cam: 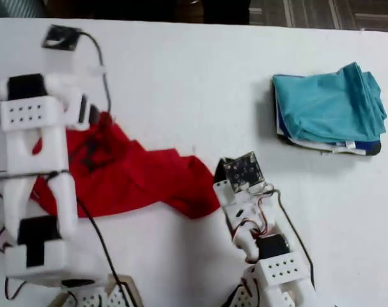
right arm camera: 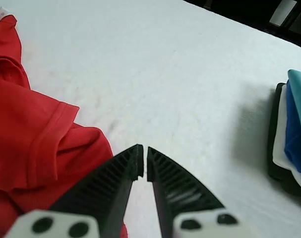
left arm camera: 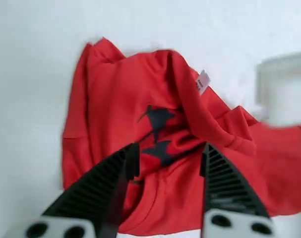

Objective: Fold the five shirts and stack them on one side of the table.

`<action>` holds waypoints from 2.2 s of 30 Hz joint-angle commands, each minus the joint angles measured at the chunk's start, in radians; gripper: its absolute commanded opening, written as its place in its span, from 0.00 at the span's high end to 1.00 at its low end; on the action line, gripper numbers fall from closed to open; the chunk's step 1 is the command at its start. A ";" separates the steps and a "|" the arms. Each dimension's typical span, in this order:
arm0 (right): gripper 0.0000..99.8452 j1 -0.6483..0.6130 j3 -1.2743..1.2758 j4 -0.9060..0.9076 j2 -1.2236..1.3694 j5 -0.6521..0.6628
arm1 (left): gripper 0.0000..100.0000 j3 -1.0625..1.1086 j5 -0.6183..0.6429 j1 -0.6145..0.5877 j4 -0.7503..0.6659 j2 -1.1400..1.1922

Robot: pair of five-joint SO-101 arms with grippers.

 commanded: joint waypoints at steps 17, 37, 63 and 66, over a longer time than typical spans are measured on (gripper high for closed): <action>0.98 -0.015 0.002 -0.019 -0.021 -0.006 | 0.78 0.001 0.014 0.170 0.003 0.282; 0.98 -0.015 0.003 -0.021 -0.021 -0.003 | 0.97 -0.349 0.012 0.161 0.290 0.299; 0.98 -0.015 0.005 -0.021 -0.021 -0.003 | 0.98 -0.343 0.509 0.157 0.198 0.555; 0.98 -0.015 0.005 -0.021 -0.021 -0.003 | 0.98 -0.403 0.511 0.155 0.198 0.548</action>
